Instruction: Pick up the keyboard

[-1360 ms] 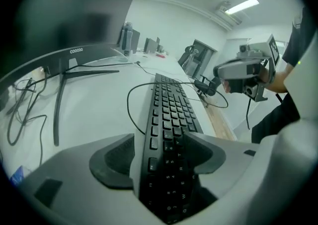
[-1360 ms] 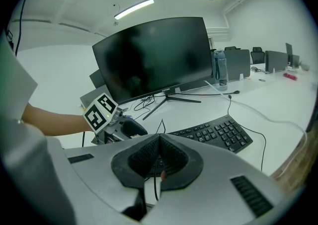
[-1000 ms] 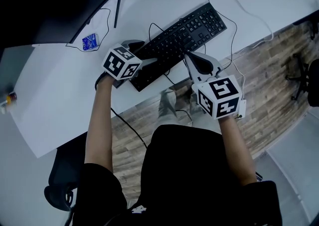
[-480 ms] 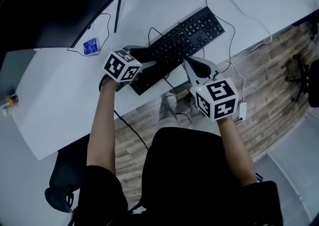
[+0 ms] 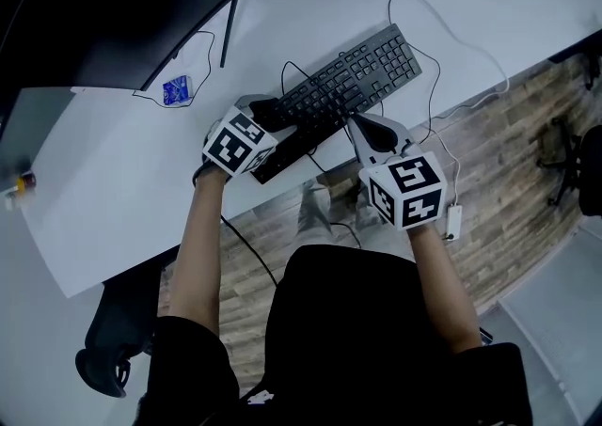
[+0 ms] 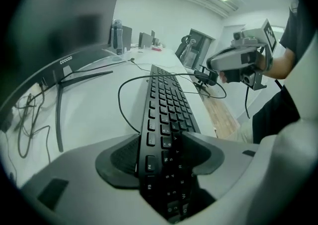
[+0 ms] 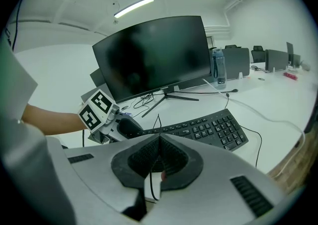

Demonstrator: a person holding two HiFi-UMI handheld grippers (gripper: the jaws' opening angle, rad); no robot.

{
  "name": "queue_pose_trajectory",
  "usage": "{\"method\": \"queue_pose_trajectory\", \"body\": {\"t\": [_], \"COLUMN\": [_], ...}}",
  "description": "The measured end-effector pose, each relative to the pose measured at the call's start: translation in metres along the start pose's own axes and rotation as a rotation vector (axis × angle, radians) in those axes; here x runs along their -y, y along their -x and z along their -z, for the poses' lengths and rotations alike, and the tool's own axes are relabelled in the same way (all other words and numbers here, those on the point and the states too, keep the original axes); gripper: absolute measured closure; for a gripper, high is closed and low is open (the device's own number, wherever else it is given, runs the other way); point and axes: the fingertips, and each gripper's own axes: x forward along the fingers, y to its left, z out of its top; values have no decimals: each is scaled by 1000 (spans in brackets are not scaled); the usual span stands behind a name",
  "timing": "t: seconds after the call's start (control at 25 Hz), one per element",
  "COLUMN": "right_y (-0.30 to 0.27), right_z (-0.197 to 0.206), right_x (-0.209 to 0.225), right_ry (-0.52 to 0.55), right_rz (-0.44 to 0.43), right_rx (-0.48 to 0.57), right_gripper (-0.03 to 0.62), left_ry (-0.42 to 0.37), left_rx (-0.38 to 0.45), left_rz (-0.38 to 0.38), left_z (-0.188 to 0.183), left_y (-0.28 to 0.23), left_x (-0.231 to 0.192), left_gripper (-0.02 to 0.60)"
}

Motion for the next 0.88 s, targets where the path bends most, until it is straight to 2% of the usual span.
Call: {"method": "queue_pose_trajectory", "body": {"t": [0.6, 0.88], "right_y": [14, 20], "right_z": [-21, -19], "right_x": [6, 9], "right_ry": [56, 116], "right_rz": [-19, -29], "right_rx": [28, 16], "right_gripper": [588, 588], "left_ry": [-152, -227], "left_rx": [-5, -30], "left_rz": [-213, -323], "left_z": [-7, -10], "left_y": [9, 15], "left_x": [12, 20], "left_gripper": [308, 308]}}
